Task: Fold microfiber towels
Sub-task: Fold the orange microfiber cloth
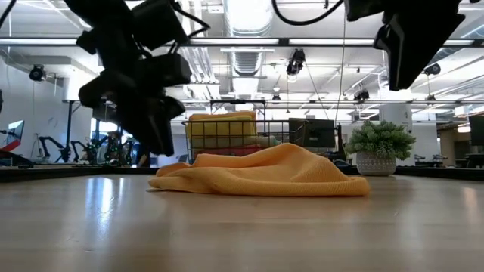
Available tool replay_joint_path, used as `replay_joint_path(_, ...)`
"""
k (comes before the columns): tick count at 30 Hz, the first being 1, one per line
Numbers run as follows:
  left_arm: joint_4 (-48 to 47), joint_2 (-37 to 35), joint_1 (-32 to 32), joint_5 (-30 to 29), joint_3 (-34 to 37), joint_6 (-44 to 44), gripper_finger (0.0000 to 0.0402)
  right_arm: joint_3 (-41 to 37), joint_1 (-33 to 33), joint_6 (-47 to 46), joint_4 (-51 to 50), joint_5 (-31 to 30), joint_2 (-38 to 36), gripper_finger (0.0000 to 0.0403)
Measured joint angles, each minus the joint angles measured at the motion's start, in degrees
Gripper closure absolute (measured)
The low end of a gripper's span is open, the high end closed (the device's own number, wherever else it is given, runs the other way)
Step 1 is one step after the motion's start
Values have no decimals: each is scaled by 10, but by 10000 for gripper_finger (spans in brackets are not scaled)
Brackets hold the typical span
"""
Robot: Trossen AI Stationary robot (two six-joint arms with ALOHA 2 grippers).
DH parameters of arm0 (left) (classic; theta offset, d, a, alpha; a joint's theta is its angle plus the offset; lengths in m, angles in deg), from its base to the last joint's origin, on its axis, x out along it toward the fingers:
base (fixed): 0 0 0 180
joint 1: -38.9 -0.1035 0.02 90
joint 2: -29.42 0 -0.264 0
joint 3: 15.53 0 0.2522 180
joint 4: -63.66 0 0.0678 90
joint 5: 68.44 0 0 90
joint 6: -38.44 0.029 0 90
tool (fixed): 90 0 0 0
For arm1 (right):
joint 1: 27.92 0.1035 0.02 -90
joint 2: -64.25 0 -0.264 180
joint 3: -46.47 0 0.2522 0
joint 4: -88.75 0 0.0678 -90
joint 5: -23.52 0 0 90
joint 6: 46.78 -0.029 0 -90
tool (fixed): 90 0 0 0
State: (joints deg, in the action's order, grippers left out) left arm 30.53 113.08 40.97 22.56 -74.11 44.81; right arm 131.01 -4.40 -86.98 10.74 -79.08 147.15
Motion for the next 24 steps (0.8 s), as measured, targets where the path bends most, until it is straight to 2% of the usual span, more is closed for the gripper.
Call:
replay_joint_path(10,39,58,6,-19,0,-2,281,-34,0,1,1,-15,-47,237)
replay_joint_path(17,42,60,7,-27,-2,-15,286,-50,0,2,4,-15,-48,237)
replay_joint_path(20,43,60,6,-31,-2,-15,312,-54,0,1,5,-15,-48,237)
replay_joint_path(24,43,61,7,-32,-2,-15,369,-55,0,2,7,-15,-48,237)
